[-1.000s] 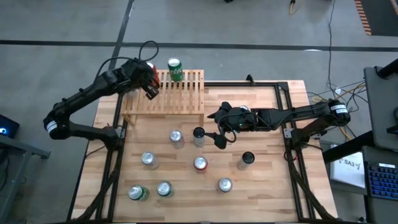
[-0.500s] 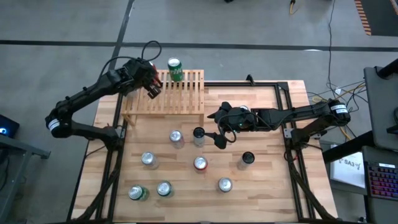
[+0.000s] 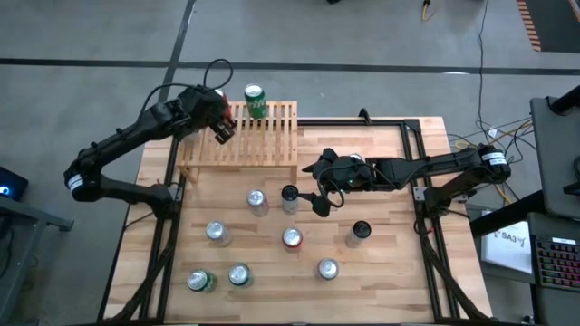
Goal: Place canned beverage on shelf
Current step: Put the bottom red/silver soda can on the shelf
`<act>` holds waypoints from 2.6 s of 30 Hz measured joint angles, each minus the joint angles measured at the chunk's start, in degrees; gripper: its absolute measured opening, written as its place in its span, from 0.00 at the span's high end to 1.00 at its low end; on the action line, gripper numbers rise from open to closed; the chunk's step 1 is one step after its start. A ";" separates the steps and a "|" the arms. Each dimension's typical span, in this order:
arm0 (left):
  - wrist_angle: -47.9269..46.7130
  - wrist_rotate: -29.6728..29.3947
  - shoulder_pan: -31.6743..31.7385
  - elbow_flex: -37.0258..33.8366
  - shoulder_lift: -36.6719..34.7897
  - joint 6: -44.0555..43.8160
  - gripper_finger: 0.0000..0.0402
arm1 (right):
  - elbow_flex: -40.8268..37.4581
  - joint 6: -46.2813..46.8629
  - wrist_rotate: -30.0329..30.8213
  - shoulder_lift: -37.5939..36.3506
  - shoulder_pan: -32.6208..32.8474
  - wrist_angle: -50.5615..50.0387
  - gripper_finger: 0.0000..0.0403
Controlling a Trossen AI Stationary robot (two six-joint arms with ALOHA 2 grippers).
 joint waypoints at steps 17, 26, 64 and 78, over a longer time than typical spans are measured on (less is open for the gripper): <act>11.09 -0.35 -32.56 -6.18 -12.79 -11.54 1.00 | -1.13 0.42 0.02 0.00 -0.01 0.52 0.10; 20.36 -11.95 -49.38 -13.12 -14.80 -13.91 1.00 | -1.16 0.63 0.00 0.00 0.01 3.50 0.10; 19.26 -28.06 -60.24 -13.95 -15.84 -14.49 1.00 | 7.20 8.84 1.34 7.58 9.50 -7.48 0.10; 19.33 -27.97 -60.24 -13.98 -12.26 -14.64 1.00 | 9.72 10.59 4.86 11.40 17.25 -8.69 0.10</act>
